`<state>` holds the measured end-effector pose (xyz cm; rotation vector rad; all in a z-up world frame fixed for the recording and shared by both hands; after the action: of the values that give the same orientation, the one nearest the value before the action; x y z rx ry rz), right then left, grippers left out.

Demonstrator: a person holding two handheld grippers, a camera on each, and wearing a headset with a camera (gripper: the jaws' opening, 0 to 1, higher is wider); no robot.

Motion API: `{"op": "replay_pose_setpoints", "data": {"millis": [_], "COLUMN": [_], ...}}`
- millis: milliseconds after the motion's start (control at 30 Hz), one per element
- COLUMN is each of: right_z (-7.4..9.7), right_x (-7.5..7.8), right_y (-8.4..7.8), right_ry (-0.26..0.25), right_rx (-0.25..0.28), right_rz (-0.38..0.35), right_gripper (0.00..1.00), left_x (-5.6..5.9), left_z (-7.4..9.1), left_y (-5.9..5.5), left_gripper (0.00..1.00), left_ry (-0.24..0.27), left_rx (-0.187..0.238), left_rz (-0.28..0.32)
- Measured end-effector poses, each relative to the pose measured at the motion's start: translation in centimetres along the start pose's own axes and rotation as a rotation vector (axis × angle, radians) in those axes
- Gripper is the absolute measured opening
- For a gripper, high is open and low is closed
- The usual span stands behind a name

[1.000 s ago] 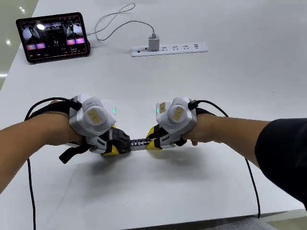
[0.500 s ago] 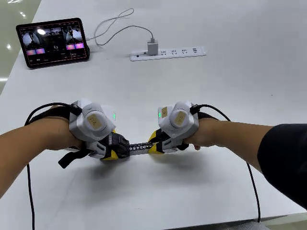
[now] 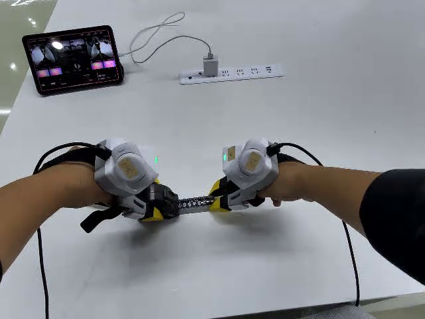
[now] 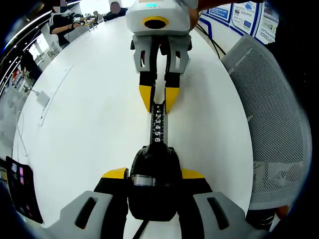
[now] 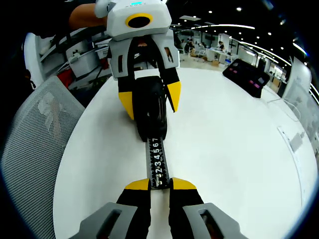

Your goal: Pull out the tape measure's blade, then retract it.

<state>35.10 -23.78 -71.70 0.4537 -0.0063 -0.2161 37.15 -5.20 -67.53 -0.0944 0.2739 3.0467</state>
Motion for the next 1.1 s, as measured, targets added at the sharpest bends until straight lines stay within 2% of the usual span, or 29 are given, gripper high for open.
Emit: {"op": "replay_pose_setpoints", "data": {"millis": [267, 1100], "right_z": [0.2, 1.1], "right_x": [0.1, 0.0], "right_y": [-0.4, -2.0], "right_ry": [-0.003, -0.003], "right_rx": [-0.009, -0.009], "right_rz": [0.011, -0.008], "right_gripper": [0.09, 0.09], "left_x": [0.0, 0.0], "left_z": [0.0, 0.0], "left_y": [-0.1, -0.1], "left_gripper": [0.33, 0.33], "left_ry": [-0.008, -0.008], "left_rx": [0.016, 0.019], "left_rz": [0.005, 0.006]}}
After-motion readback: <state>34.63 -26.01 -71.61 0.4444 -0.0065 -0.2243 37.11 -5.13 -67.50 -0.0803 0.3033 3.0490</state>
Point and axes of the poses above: the centre of the closed fingertips' face, and the gripper's own axes: z roughly backward along the fingers, x roughly to its right, y roughly out of its top, the point moved 10 cm from there along z, roughly backward along the fingers, and after that the axes turned 15 degrees about -x, right-handed, at the moved point
